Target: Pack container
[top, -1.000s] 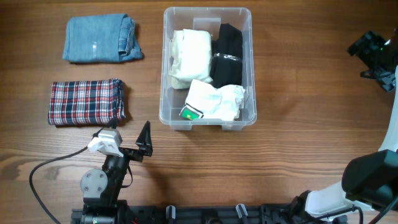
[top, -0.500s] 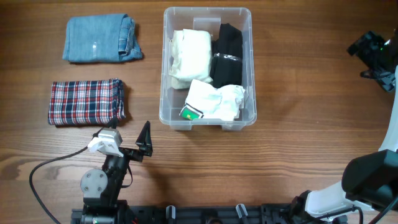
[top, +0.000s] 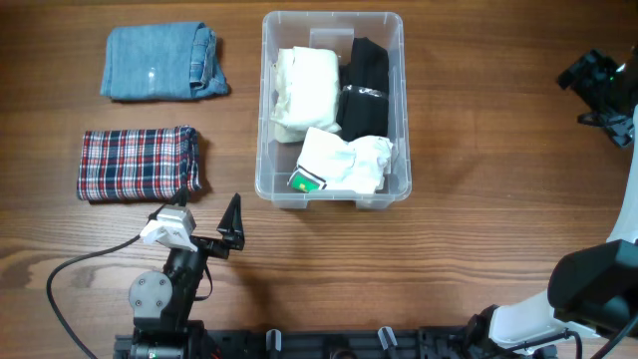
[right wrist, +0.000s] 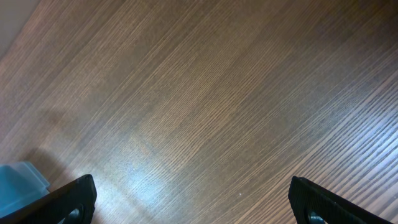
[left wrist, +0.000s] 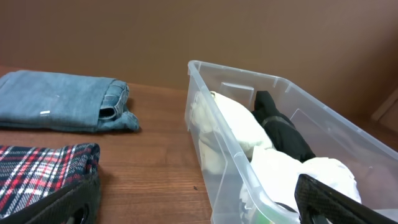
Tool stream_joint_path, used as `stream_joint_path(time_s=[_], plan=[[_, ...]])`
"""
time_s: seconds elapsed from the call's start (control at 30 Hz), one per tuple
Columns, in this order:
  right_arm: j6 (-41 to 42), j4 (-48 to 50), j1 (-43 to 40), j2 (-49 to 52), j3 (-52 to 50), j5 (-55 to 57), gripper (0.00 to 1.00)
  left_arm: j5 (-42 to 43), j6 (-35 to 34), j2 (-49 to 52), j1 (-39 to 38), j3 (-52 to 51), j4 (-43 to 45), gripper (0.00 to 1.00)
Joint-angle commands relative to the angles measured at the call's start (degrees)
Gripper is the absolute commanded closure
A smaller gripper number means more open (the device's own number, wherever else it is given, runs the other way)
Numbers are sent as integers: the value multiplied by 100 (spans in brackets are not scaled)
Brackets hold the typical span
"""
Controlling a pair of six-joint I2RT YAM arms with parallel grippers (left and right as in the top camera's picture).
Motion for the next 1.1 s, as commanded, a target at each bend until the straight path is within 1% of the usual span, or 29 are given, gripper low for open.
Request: stream_joint_path(time_s=[0.0, 0.1, 0.17, 0.23, 0.3, 0.33, 0.4, 0.47, 0.57, 0.63, 0.73, 0.87, 0.9, 0.93, 0.97, 1.07], plan=[[96, 39, 9, 42, -35, -72, 0, 772, -109, -31, 44, -24, 289, 0], [94, 39, 9, 42, -35, -72, 0, 1587, -107, -31, 44, -20, 914, 0], [96, 39, 9, 42, -35, -74, 0, 1624, -199, -31, 44, 44, 1123, 0], [94, 42, 9, 42, -35, -72, 0, 1528, -210, -31, 44, 221, 1139, 0], [96, 44, 9, 42, -35, -74, 0, 1217, -210, -20, 44, 433, 1027, 0], [94, 48, 9, 42, -35, -74, 0, 964, -212, 9, 44, 577, 870, 0], [94, 83, 9, 42, -35, -72, 0, 382, -208, 205, 44, 1056, 216, 0], [94, 129, 9, 42, -35, -72, 0, 127, -195, 518, 44, 1547, -511, 0], [94, 146, 9, 42, -35, -72, 1, 101, 83, 1364, 44, 2516, -1716, 0], [94, 146, 9, 42, -35, -74, 0, 229, 337, 1950, 44, 3136, -2240, 0], [94, 146, 9, 42, -35, -72, 0, 319, 372, 2544, 44, 3722, -2426, 0], [94, 149, 9, 42, -35, -72, 0, 229, 315, 2981, 44, 4068, -2330, 0], [94, 149, 9, 42, -35, -74, 0, -39, -142, 3228, 48, 4275, -2468, 0], [94, 146, 9, 42, -35, -74, 0, -74, -343, 3469, 83, 4492, -2680, 0], [94, 146, 9, 42, -35, -72, 0, -48, -424, 3659, 122, 4662, -2872, 0], [94, 146, 9, 42, -35, -74, 0, 260, -599, 4546, 319, 5412, -3875, 0]])
